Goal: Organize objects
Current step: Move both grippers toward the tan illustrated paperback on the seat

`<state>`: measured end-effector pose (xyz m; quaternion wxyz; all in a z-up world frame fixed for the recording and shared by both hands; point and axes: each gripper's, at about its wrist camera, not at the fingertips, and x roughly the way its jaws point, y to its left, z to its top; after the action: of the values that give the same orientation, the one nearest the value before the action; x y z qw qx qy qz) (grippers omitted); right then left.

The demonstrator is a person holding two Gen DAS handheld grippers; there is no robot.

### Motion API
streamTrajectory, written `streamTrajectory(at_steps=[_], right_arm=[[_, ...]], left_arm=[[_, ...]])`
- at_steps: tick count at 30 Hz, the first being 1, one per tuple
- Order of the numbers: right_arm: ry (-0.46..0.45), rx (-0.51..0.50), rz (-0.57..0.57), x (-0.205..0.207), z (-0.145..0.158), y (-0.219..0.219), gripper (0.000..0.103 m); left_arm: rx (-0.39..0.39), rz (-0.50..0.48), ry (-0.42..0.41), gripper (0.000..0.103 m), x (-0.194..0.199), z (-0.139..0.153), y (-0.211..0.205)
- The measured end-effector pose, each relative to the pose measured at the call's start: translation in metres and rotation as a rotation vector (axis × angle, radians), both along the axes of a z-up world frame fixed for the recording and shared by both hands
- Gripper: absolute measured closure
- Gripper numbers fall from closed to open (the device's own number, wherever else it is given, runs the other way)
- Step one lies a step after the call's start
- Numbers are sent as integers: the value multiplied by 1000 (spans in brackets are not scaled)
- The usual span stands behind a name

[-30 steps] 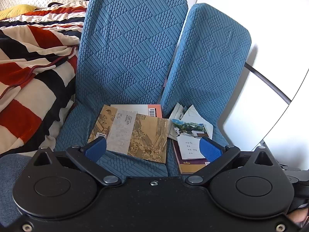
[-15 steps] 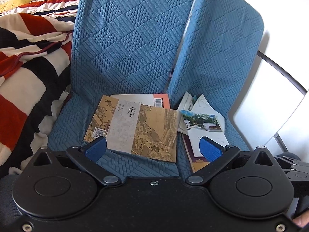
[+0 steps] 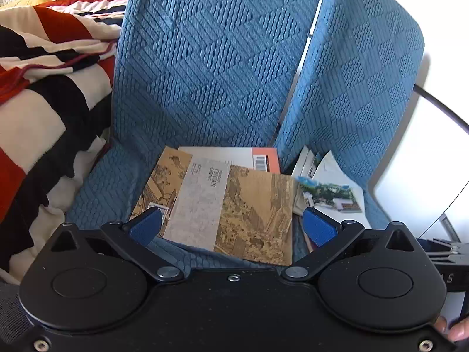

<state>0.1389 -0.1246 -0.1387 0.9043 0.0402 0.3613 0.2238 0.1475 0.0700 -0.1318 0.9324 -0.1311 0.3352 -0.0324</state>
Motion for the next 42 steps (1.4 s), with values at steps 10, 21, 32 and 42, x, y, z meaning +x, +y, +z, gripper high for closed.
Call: streamTrajectory(at_steps=[10,21,32,42], right_arm=[[17,-43,-34,29,-32,3,4],[58,-43,-16,54,-42,5,5],[76,-48,37,84,-64,28,5],[129,-74,51,111,-89,40,5]], left_arm=[[-15,39,0,1,31,-38,13],[10,105,10,0,78,-59,41],[102,88,148,0,121,-100,57],[42,8,192,1,154,-124,65]])
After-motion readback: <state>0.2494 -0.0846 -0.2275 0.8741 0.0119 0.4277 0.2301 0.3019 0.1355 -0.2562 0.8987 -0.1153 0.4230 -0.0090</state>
